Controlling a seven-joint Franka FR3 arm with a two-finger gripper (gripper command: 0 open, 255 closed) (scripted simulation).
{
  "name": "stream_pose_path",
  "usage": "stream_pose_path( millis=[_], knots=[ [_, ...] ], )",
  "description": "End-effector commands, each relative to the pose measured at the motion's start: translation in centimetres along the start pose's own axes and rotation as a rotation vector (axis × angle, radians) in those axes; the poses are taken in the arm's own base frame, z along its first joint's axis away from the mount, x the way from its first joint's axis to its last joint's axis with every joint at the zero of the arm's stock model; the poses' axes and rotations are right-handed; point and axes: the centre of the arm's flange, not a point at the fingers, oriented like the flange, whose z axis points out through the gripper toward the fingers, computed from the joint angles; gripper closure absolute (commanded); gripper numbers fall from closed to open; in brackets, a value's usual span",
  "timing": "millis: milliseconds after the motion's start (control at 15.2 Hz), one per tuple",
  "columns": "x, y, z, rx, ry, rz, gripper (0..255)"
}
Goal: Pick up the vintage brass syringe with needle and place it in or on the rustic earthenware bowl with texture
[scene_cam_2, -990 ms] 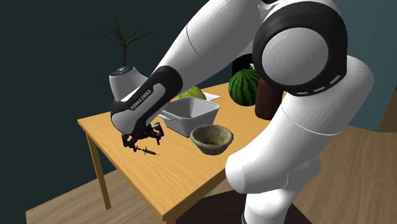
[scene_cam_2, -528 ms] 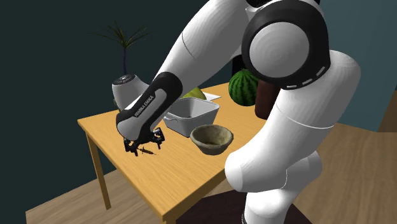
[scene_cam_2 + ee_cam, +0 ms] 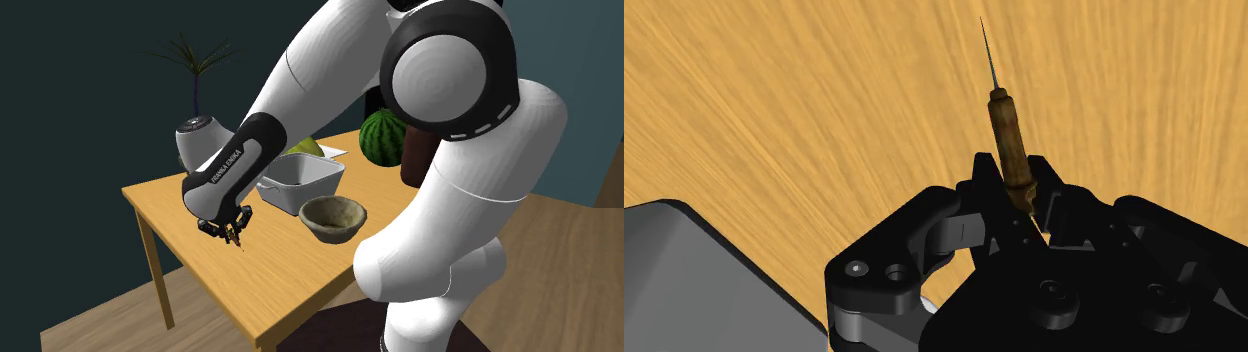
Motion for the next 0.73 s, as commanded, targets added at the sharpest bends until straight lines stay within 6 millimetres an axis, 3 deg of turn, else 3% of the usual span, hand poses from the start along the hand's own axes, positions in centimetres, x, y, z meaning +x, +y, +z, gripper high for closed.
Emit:
stream_pose_path(
  millis=[0, 330, 660],
  knots=[
    [-0.1, 0.3, 0.3, -0.007, -0.009, 0.002, 255],
    [0.0, 0.3, 0.6, -0.007, -0.009, 0.002, 255],
    [0.5, 0.4, -1.7, -0.007, -0.009, 0.002, 255]
  ],
)
